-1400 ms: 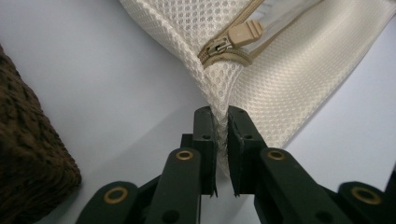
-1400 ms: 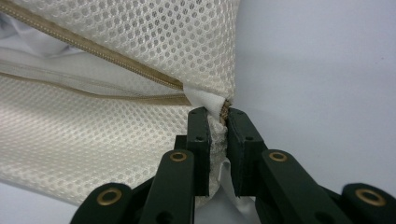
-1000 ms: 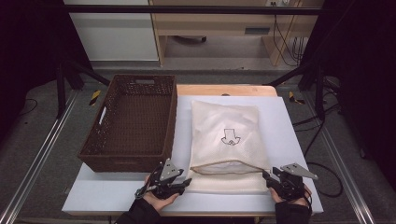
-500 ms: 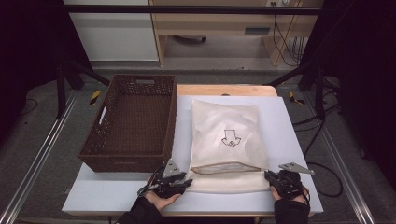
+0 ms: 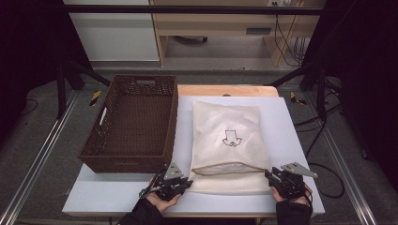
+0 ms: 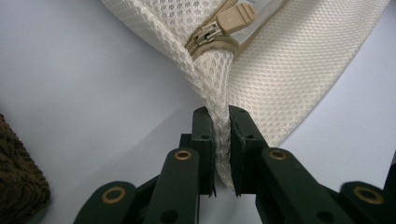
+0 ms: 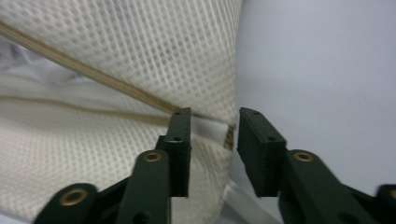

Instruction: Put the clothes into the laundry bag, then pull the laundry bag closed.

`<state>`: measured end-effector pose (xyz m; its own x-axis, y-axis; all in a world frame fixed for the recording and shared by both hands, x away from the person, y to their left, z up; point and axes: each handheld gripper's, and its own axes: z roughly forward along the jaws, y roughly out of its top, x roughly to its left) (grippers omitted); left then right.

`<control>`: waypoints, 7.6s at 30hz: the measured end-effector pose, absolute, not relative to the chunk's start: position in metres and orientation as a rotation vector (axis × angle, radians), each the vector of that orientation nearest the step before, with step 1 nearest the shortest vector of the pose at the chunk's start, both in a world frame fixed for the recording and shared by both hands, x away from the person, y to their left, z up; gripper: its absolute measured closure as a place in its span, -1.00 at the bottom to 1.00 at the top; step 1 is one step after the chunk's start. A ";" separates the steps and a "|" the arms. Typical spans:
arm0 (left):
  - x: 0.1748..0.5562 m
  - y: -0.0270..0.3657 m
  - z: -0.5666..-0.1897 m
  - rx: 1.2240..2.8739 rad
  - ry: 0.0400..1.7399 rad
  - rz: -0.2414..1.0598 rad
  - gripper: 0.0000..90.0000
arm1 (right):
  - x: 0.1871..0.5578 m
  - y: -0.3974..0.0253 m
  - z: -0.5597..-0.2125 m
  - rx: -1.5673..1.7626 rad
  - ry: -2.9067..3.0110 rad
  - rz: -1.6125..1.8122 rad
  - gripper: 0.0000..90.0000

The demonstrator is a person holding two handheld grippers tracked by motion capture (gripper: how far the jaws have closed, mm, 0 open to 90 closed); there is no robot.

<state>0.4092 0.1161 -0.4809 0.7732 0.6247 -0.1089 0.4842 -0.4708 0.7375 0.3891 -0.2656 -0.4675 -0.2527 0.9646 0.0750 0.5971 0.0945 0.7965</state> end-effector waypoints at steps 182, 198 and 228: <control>0.426 0.112 -0.463 2.020 0.857 0.180 0.75 | 0.414 -0.093 -0.452 1.282 2.250 1.435 0.94; 0.422 0.110 -0.466 2.085 0.900 0.286 0.90 | 0.411 -0.089 -0.460 1.334 2.234 1.434 0.94; 0.428 0.110 -0.458 2.050 0.857 0.233 0.86 | 0.415 -0.094 -0.459 1.317 2.239 1.449 0.91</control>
